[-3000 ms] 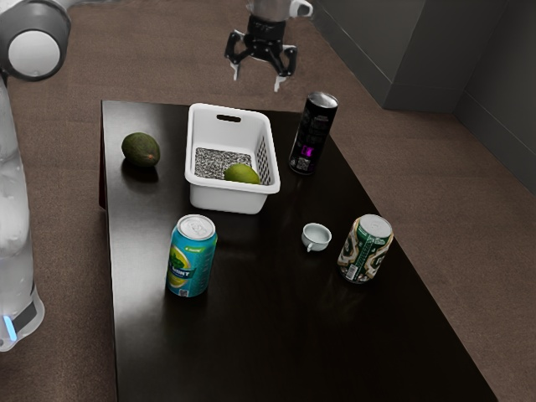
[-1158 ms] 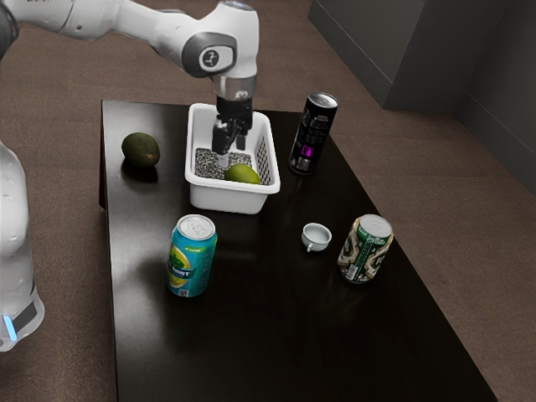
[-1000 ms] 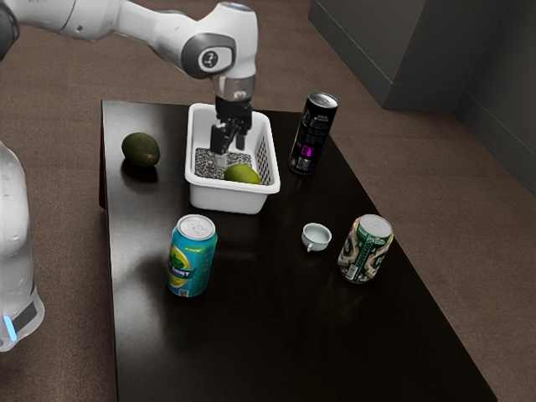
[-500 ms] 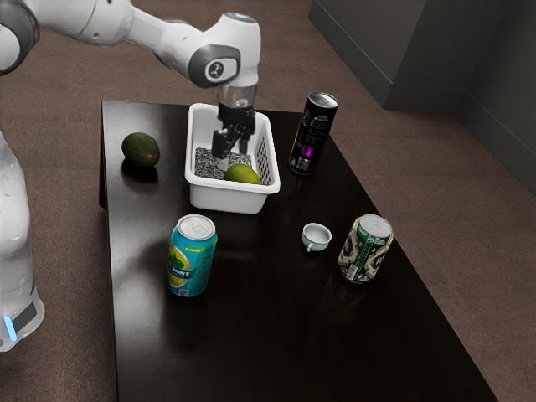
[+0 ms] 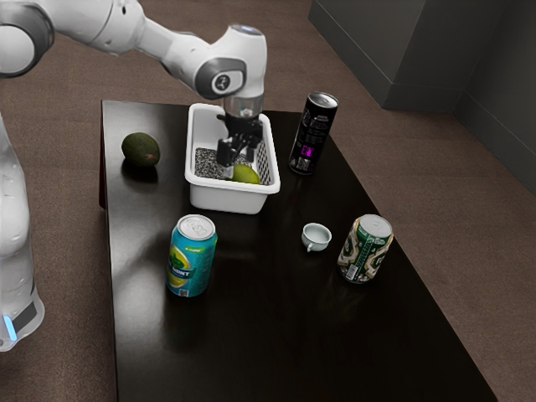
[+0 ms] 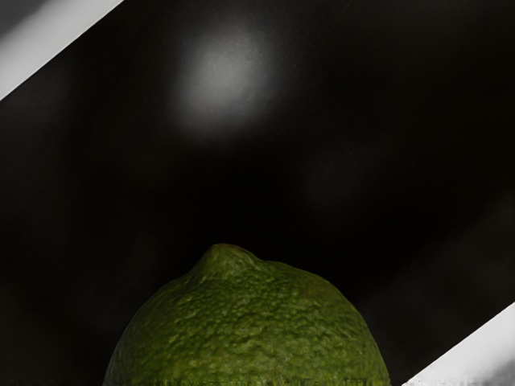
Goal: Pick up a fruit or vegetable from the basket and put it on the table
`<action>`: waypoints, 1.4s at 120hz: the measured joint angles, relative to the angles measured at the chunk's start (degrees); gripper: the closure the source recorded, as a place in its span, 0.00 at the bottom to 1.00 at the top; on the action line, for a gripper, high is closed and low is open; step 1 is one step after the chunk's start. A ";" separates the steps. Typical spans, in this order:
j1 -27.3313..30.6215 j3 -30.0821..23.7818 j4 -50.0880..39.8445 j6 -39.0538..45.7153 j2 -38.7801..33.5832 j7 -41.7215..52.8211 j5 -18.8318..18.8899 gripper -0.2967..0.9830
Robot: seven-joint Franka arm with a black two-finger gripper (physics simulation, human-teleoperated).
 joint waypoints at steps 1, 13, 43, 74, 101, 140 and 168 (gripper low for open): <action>-0.04 -0.01 0.00 0.06 0.03 0.04 0.00 0.23; -0.40 -0.06 0.04 0.65 0.56 0.51 0.00 0.23; -0.51 -0.15 0.84 2.09 1.59 1.36 -0.13 0.23; -0.37 -0.21 1.12 4.67 3.45 1.53 -0.17 0.23; 0.49 -0.31 1.16 5.51 4.85 0.66 -0.34 0.22; 1.50 -0.40 1.41 6.17 5.45 -1.08 -2.93 0.35; 1.17 -0.28 1.33 5.92 4.31 -1.54 -4.76 0.57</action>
